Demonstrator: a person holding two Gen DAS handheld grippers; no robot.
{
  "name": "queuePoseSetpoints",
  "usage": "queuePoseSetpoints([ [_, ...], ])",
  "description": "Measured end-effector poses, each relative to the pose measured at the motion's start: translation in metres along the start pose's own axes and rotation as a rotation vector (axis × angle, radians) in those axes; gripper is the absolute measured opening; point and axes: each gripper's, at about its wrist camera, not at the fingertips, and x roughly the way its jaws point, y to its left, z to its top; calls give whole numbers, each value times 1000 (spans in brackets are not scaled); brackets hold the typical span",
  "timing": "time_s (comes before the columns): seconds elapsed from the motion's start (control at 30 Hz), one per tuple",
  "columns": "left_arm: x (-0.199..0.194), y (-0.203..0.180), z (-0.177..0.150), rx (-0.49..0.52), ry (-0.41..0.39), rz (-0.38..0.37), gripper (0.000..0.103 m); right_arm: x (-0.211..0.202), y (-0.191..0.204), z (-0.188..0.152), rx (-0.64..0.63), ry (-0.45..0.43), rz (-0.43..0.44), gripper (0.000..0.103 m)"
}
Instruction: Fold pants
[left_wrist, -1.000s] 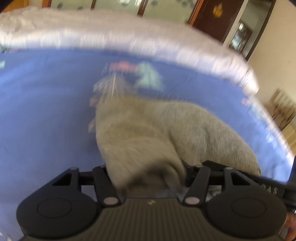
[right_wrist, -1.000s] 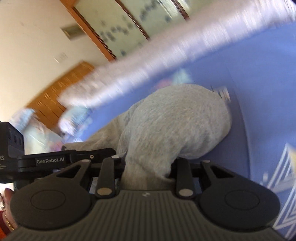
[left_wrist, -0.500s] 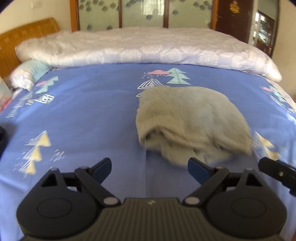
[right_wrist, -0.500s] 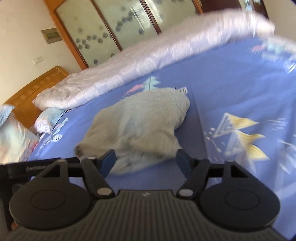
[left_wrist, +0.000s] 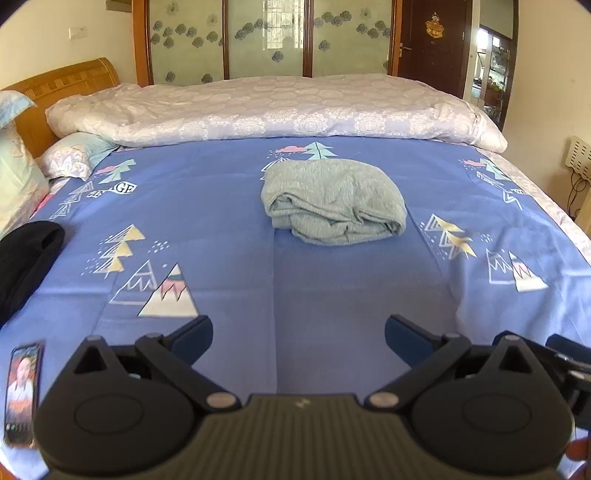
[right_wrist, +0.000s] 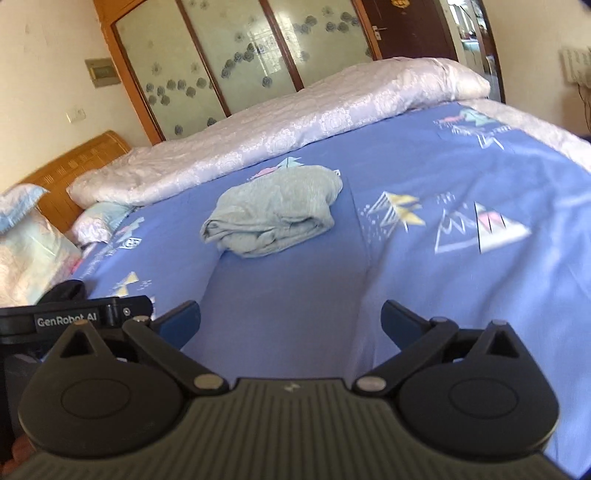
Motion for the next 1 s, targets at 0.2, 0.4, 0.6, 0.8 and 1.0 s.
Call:
queuePoseSetpoints([
  [0.2, -31, 0, -23, 6, -14, 29, 103, -30, 7, -28, 28, -31, -22, 103],
  [0.4, -51, -8, -35, 60, -35, 126, 103, -45, 12, -39, 59, -37, -6, 103],
  [0.6, -64, -14, -48, 93, -45, 173, 103, -46, 10, -44, 117, -13, 16, 103],
  [0.8, -67, -17, -52, 78, -37, 151, 103, -49, 13, -58, 82, 3, -3, 103],
  [1.0, -68, -26, -53, 119, -63, 232, 103, -50, 12, -60, 68, -3, -16, 103],
])
